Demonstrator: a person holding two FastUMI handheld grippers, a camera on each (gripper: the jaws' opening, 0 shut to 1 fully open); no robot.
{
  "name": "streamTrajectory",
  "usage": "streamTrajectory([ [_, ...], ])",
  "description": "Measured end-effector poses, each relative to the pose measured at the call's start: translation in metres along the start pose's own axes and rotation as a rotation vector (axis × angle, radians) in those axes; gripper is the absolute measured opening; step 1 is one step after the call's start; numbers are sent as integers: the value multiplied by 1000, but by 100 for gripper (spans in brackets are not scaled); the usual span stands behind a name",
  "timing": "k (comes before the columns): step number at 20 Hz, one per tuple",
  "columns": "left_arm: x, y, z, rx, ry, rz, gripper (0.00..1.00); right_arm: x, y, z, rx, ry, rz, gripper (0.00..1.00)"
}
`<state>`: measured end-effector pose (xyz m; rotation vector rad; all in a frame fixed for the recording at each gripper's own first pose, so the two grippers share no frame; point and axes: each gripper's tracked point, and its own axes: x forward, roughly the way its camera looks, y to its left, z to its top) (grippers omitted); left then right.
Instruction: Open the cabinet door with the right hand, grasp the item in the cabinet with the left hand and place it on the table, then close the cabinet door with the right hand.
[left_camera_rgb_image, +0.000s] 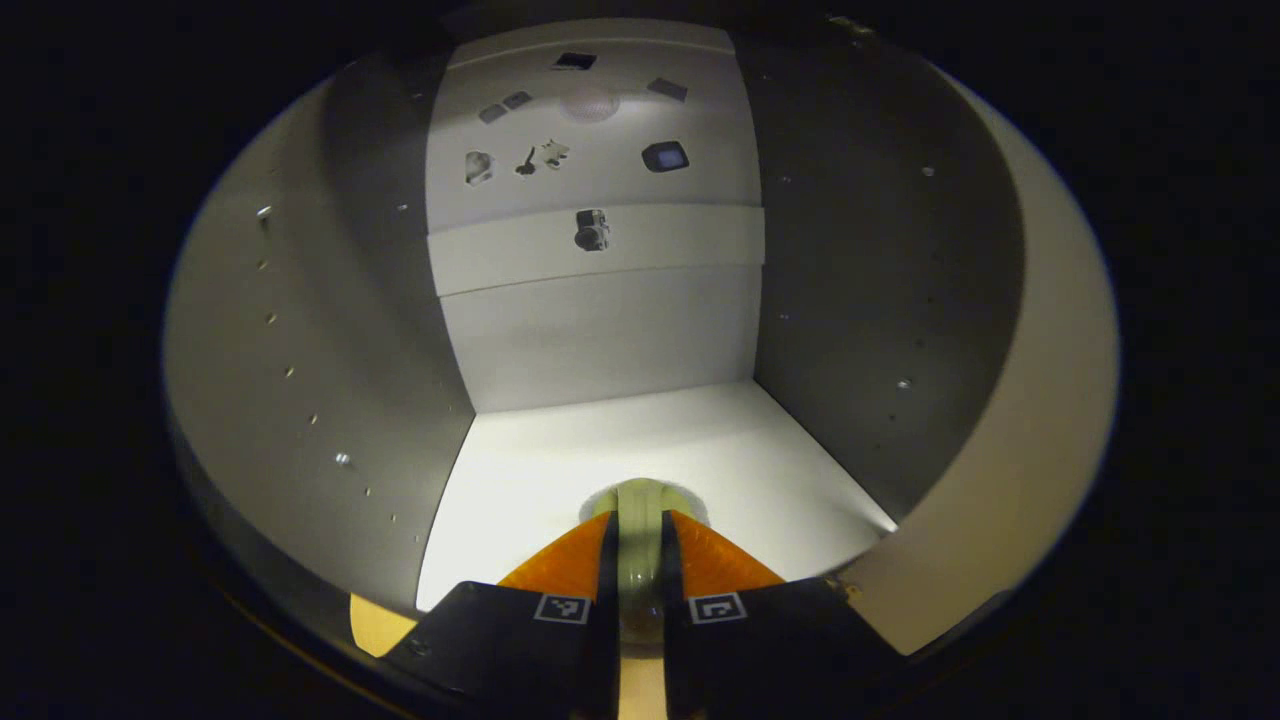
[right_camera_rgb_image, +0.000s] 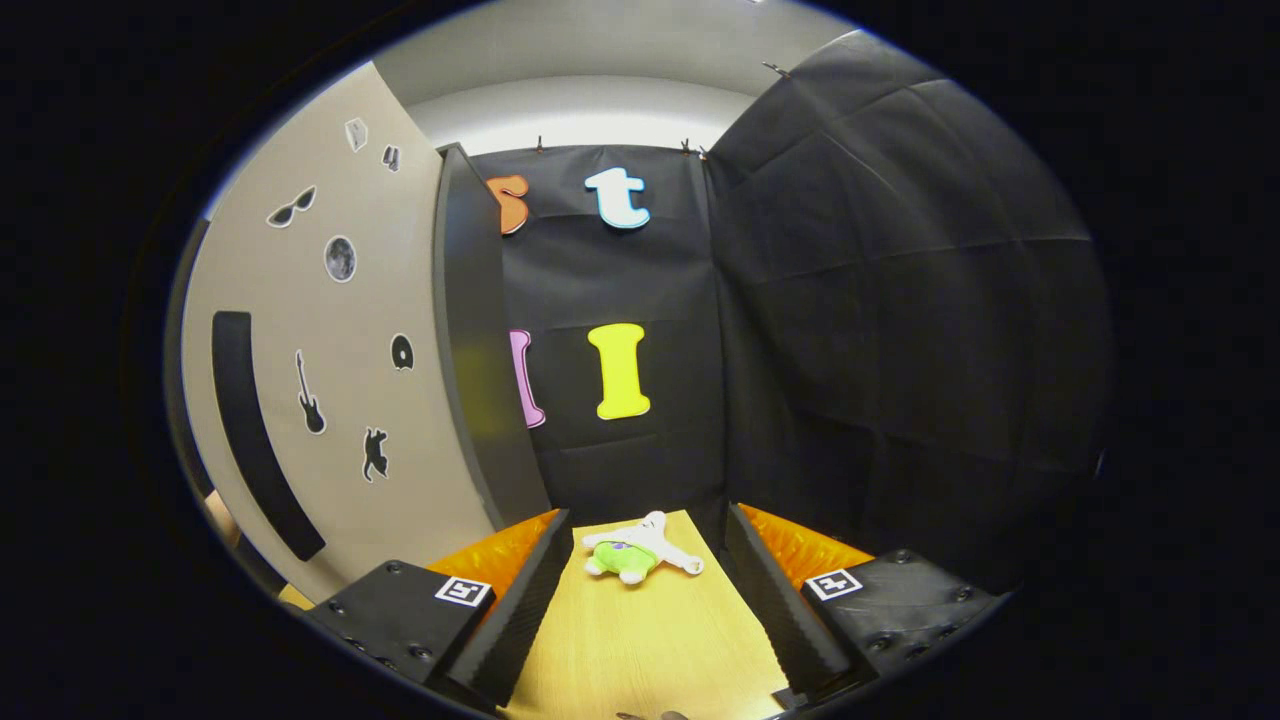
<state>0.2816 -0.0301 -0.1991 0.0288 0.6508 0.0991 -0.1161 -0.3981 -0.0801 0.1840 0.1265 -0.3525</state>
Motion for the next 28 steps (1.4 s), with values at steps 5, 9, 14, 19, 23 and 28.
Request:
streamTrajectory([
  [5,-73,5,-37,-37,-15,16,22,-9,23,-18,-48,41,37,98],
  [9,-123,11,-68,-59,-16,20,21,-32,40,-16,-81,22,72,98],
  [14,-174,4,-130,-107,32,-22,22,-67,62,-14,-6,7,87,98],
  [19,-204,-17,-214,-138,83,-47,22,-105,80,2,-48,-18,129,98],
  [23,-206,-36,-276,-135,124,-62,22,-122,90,7,-77,-29,146,98],
  [28,-188,-55,-327,-117,92,-29,22,-116,103,2,-65,-26,190,98],
])
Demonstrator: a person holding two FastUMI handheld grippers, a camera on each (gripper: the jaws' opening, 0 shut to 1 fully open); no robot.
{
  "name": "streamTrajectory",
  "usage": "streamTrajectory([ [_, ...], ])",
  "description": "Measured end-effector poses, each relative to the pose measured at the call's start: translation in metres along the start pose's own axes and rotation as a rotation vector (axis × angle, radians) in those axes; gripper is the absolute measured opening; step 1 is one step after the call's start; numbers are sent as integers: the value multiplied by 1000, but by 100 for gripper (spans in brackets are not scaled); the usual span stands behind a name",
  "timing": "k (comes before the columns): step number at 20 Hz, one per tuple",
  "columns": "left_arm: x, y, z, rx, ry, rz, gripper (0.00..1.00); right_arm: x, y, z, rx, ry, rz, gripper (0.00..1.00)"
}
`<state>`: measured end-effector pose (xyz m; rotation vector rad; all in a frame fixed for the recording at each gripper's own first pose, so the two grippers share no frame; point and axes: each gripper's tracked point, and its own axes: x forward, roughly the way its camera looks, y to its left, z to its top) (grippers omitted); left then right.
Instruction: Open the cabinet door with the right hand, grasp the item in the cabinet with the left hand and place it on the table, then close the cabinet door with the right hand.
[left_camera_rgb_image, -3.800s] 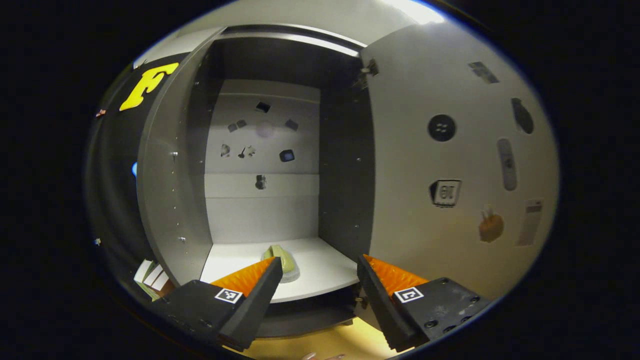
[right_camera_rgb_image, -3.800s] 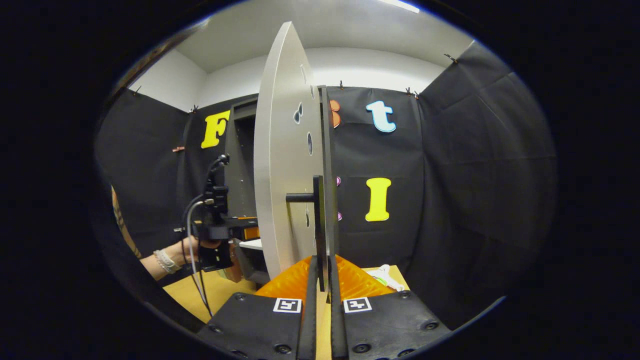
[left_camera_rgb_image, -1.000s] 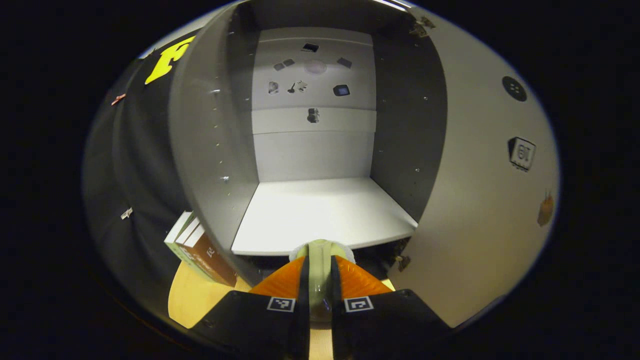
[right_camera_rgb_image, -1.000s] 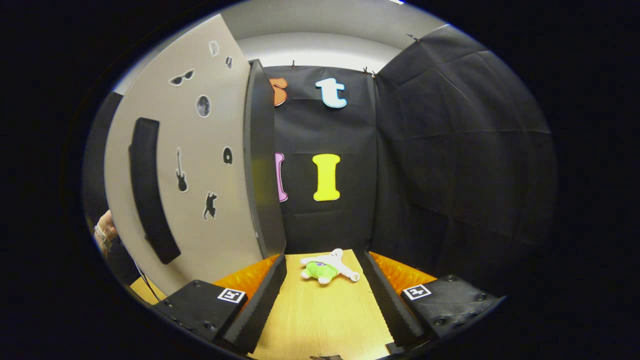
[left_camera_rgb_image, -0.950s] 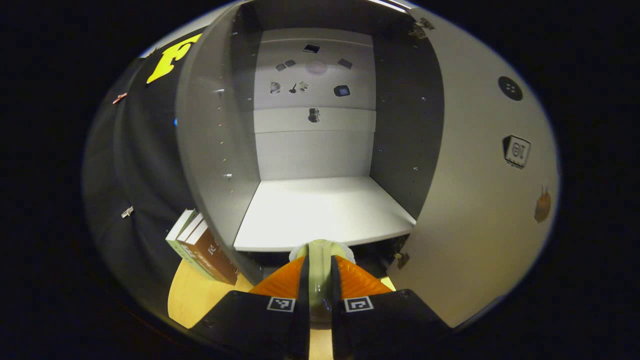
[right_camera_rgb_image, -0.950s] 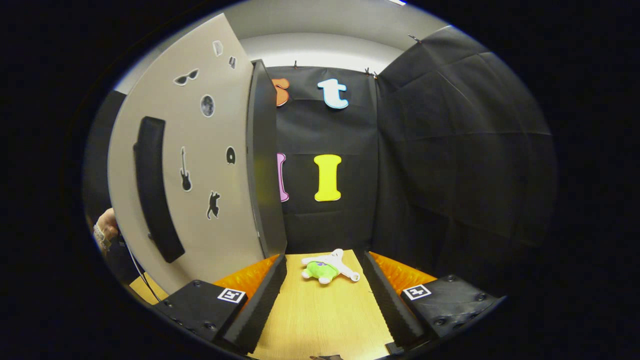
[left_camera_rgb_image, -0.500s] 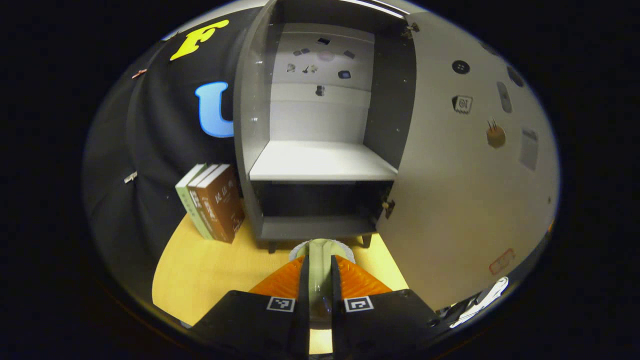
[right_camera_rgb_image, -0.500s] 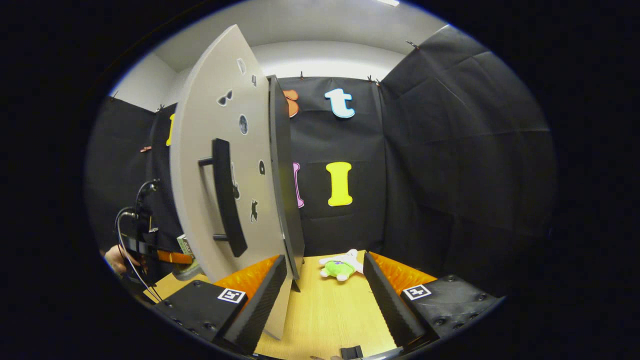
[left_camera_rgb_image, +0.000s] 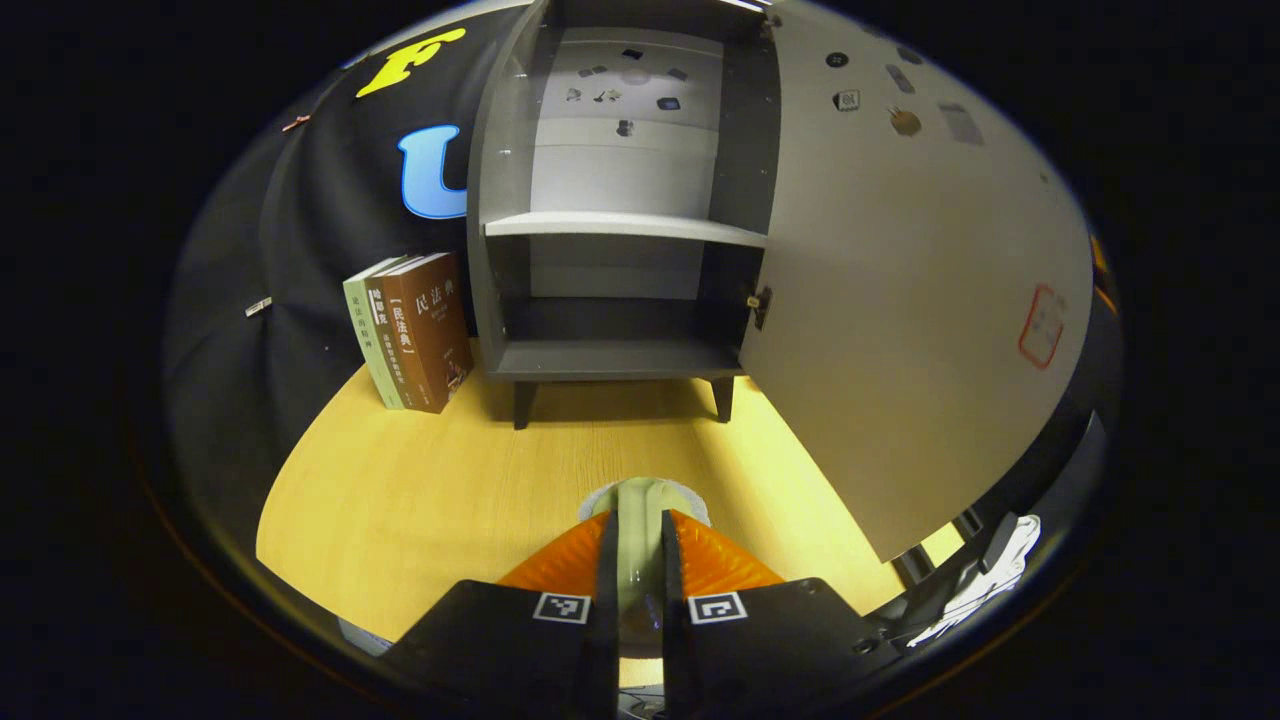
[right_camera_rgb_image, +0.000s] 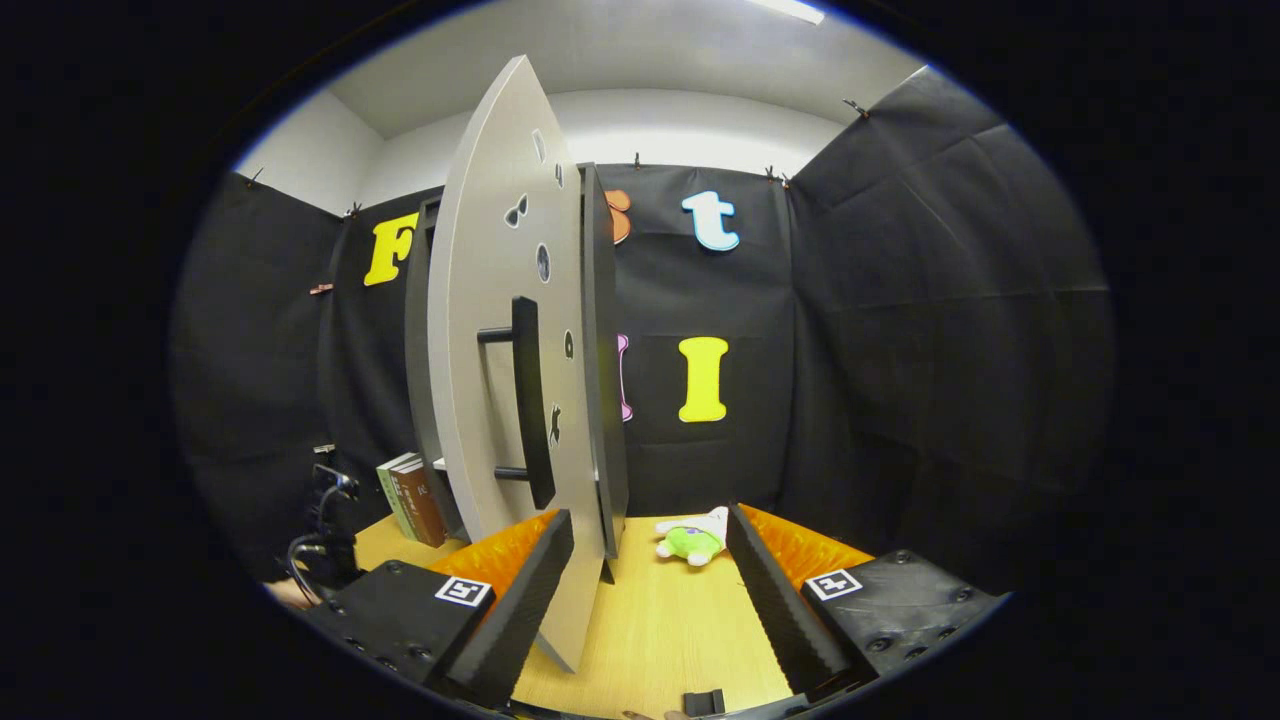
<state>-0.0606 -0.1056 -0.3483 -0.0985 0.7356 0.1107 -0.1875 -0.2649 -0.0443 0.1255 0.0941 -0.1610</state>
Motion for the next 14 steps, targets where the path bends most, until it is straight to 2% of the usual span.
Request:
streamTrajectory([
  [3,20,-14,-39,-13,20,1,22,8,7,0,7,-4,58,98],
  [5,34,-20,-60,-11,26,6,21,14,1,-5,12,11,69,98],
  [8,52,-20,-92,-27,63,25,24,20,8,-14,67,54,120,98],
  [14,75,-14,-129,-47,127,73,22,29,4,-22,60,95,159,100],
])
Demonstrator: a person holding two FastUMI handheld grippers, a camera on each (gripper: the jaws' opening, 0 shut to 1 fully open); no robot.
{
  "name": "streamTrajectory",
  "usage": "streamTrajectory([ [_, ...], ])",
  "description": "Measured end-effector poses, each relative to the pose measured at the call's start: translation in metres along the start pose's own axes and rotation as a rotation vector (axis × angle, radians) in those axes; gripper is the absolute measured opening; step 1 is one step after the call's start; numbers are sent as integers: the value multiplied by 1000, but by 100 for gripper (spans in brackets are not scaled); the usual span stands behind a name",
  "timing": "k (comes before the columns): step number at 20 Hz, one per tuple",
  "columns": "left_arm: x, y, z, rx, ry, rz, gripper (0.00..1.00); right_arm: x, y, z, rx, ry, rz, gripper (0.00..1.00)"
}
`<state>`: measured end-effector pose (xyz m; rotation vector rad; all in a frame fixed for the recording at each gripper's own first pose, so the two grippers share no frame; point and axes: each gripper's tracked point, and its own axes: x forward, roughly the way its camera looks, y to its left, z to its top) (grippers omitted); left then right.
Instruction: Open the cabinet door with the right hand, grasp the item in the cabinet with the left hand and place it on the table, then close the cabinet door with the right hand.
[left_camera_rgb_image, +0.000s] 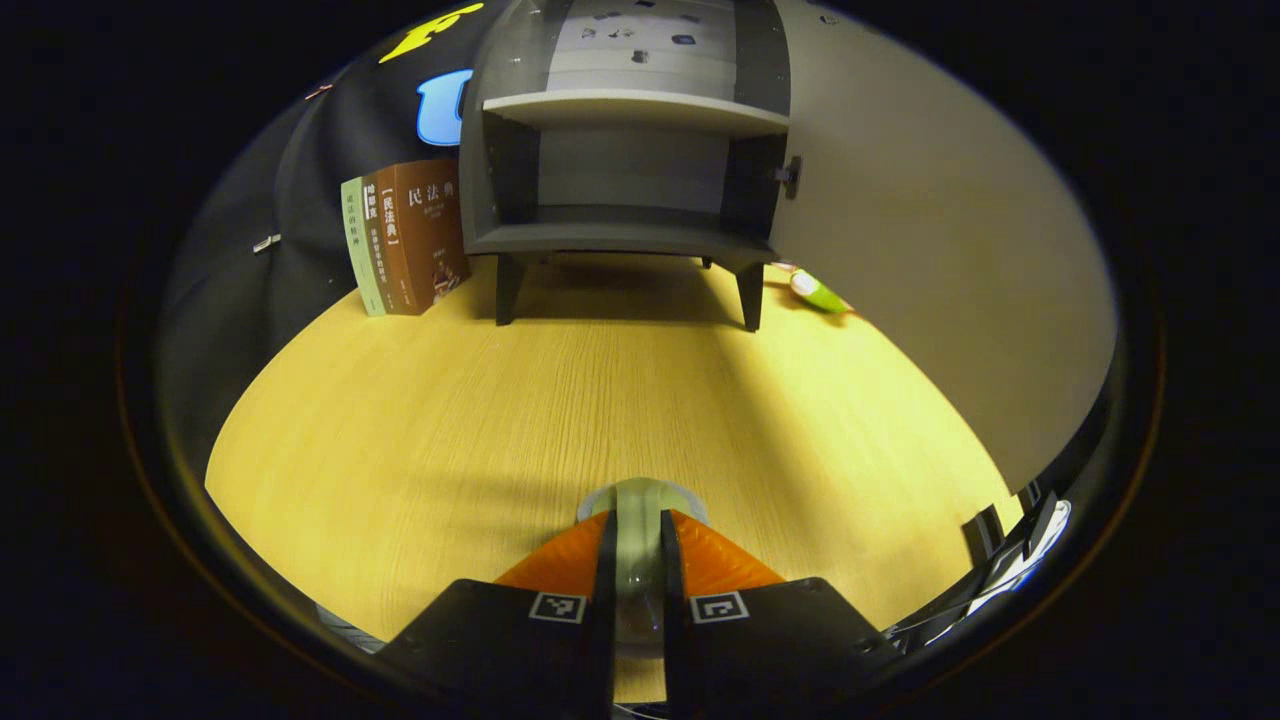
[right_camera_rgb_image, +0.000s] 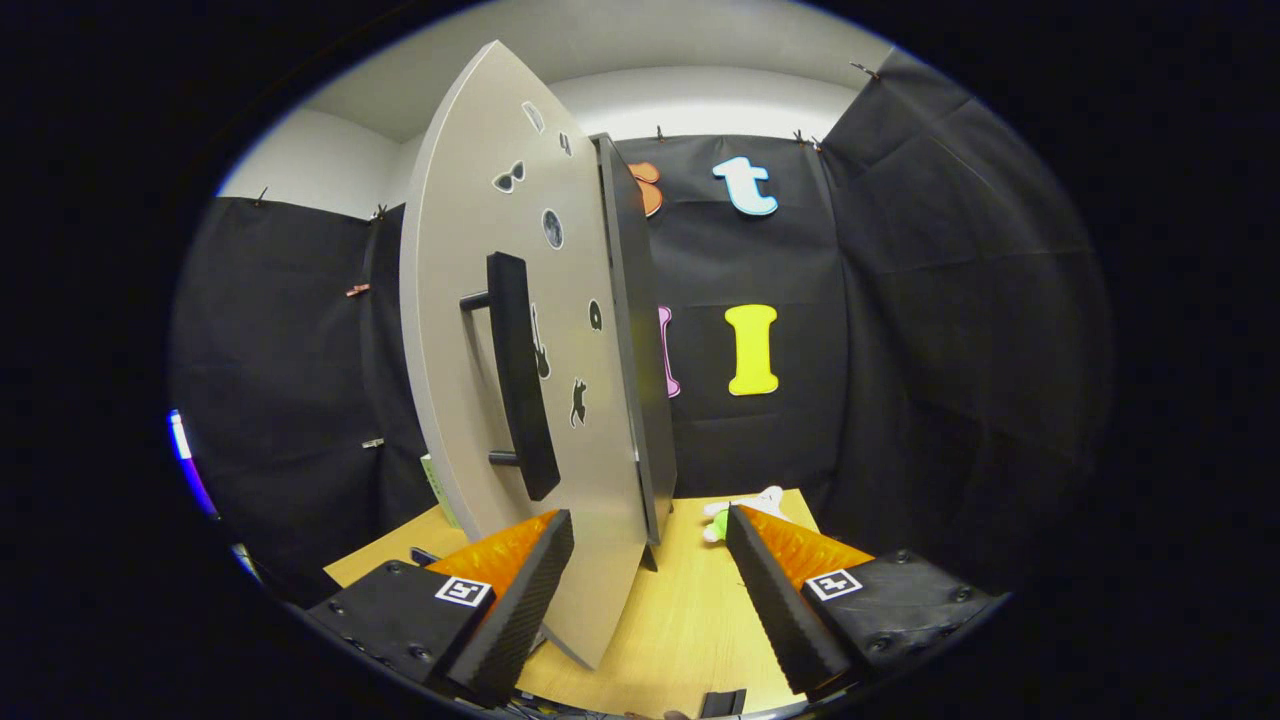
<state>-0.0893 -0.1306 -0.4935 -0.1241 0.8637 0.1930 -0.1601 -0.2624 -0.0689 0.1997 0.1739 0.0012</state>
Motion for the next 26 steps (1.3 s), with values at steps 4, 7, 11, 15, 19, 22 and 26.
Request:
streamTrajectory([
  [4,5,-5,-11,7,14,7,27,6,-4,0,-2,10,15,98],
  [7,9,-8,-13,11,11,-6,32,7,-9,-1,12,21,22,98],
  [11,4,-17,-6,15,3,-37,86,4,-12,1,25,16,27,98],
  [15,-11,-11,21,52,-42,-3,95,-2,-11,2,46,14,51,98],
  [19,-53,-13,71,64,-142,-16,95,-10,6,6,32,9,117,100],
  [22,-100,-10,120,89,-247,-16,95,-11,26,13,13,-6,188,98],
  [26,-180,14,189,123,-425,55,95,-6,46,26,18,-32,280,98],
])
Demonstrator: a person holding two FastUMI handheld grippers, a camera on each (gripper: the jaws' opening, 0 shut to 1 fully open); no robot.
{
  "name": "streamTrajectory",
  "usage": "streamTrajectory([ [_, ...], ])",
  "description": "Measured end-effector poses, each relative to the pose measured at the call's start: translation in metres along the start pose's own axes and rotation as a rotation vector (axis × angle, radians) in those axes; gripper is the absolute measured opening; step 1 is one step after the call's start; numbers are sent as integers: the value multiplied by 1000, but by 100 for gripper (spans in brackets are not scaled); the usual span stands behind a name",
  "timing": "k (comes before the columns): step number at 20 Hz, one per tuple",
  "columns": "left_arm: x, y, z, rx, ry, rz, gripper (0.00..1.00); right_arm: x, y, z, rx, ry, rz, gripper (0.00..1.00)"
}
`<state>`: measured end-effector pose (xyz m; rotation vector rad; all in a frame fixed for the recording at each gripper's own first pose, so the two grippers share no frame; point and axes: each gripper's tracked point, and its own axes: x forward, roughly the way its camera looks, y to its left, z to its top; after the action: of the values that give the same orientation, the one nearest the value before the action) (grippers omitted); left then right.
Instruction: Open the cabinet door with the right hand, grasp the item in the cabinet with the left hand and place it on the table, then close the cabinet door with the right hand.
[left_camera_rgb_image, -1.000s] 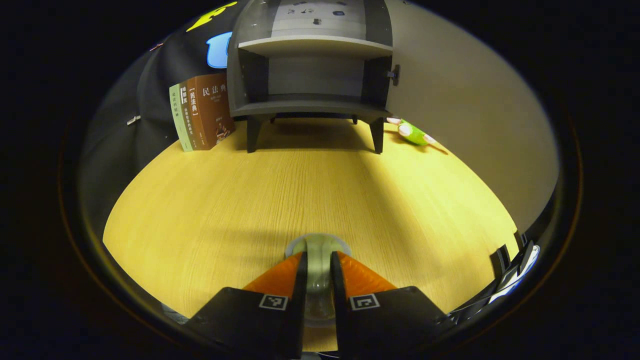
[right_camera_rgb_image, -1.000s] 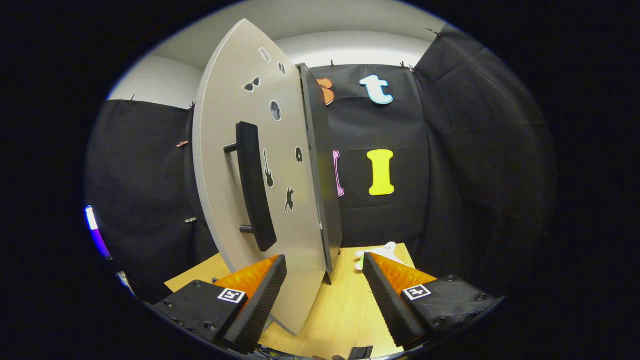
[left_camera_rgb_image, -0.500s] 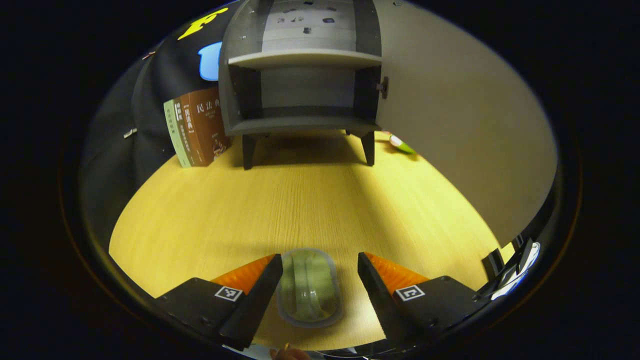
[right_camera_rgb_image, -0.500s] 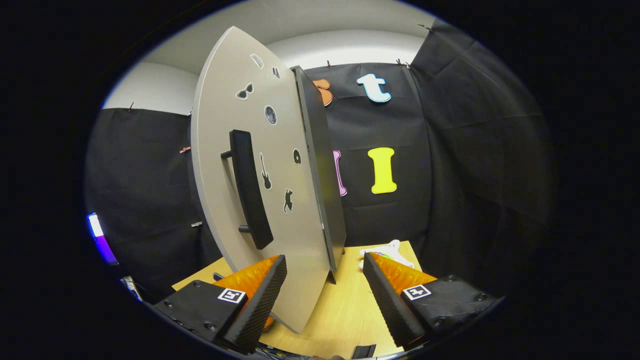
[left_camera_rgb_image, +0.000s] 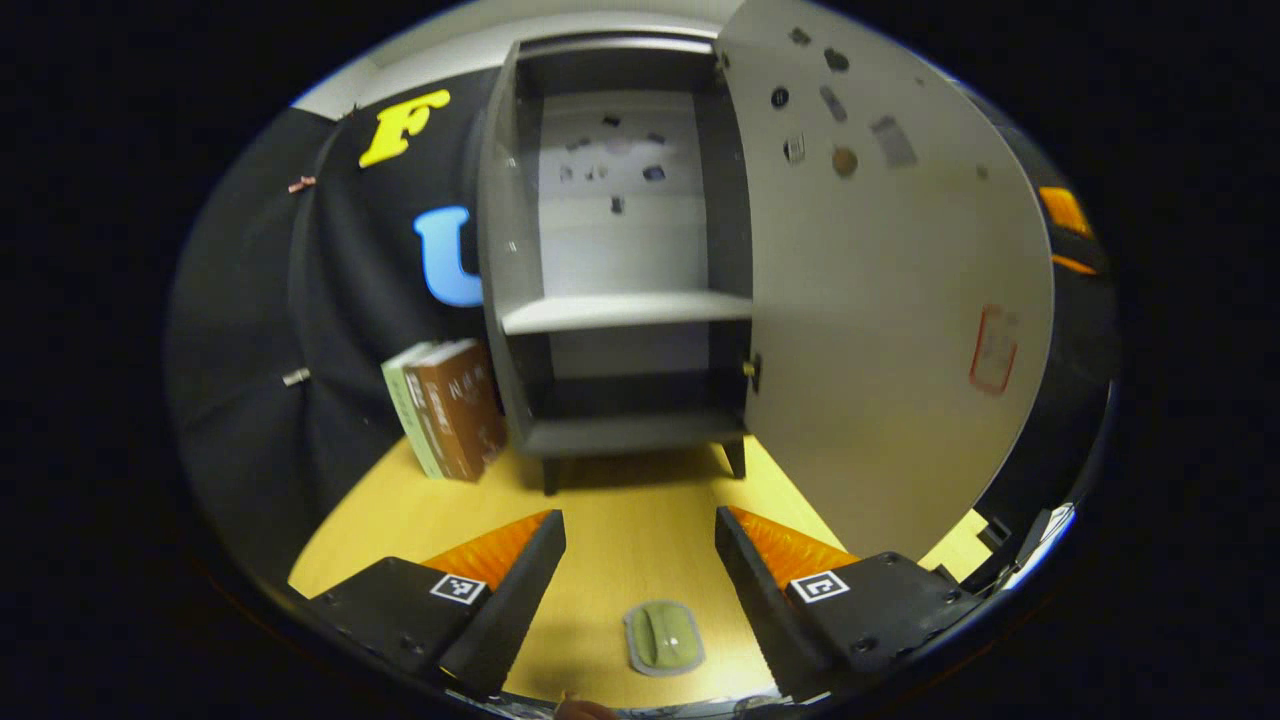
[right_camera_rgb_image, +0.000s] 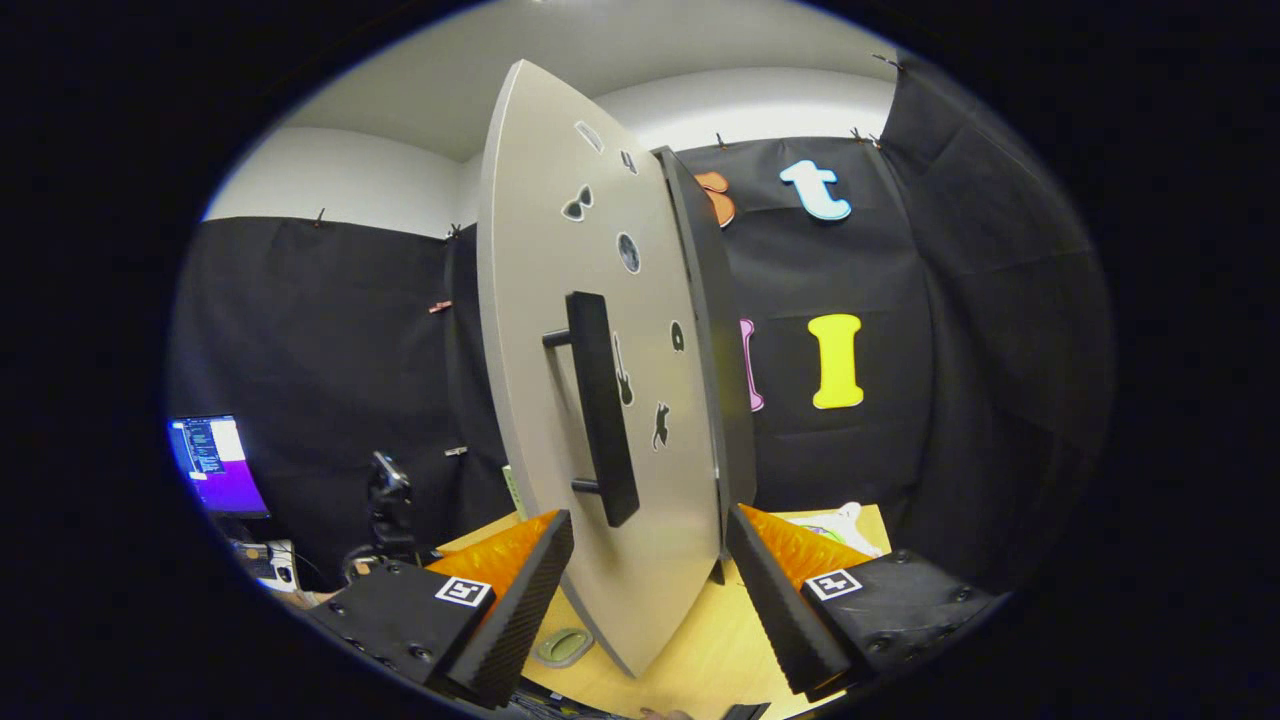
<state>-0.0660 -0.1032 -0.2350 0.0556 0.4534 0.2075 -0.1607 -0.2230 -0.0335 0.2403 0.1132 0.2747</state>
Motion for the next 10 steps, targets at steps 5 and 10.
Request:
streamTrajectory([
  [5,-57,39,78,24,-143,101,93,14,8,5,-14,-19,92,98],
  [10,-88,31,119,-30,-252,106,94,22,6,-1,-12,-8,143,98],
])
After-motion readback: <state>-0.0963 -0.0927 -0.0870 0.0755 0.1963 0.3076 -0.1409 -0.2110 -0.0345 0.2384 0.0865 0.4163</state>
